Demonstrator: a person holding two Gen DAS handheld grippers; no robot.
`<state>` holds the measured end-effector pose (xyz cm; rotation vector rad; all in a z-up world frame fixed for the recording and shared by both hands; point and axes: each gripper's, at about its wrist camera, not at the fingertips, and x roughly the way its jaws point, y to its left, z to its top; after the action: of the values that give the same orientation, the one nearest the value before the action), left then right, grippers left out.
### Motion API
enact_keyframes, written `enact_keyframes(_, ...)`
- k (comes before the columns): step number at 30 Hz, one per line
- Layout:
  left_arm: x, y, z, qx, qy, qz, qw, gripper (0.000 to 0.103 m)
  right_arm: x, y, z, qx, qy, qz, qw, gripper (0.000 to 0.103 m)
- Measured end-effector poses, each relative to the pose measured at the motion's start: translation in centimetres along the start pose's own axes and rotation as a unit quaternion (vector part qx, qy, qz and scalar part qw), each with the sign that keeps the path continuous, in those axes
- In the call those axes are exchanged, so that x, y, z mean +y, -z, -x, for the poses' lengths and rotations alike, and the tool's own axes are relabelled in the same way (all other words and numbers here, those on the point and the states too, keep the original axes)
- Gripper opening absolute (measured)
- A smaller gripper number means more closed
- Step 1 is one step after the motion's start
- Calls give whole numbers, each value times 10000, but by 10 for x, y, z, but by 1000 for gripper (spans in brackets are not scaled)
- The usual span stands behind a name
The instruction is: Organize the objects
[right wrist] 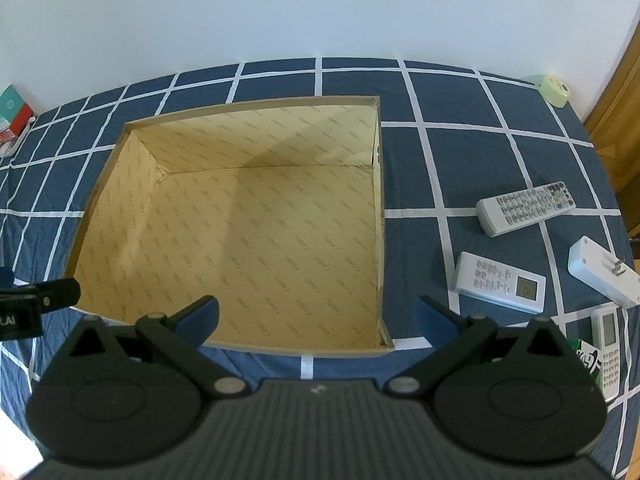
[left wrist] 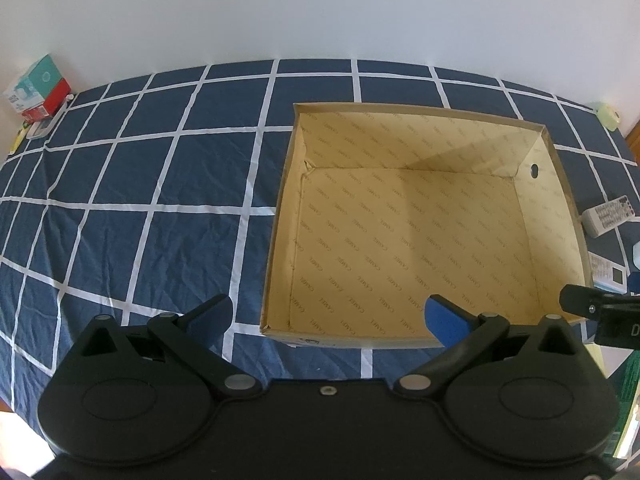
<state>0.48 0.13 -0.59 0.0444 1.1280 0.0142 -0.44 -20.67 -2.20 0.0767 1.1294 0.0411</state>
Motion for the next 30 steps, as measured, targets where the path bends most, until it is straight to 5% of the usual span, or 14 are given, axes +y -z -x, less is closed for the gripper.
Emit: enact_keyframes(30, -10, 18, 38, -344, 201, -223, 9990, 103, -16, 32, 48, -370, 50, -289, 9989, 103)
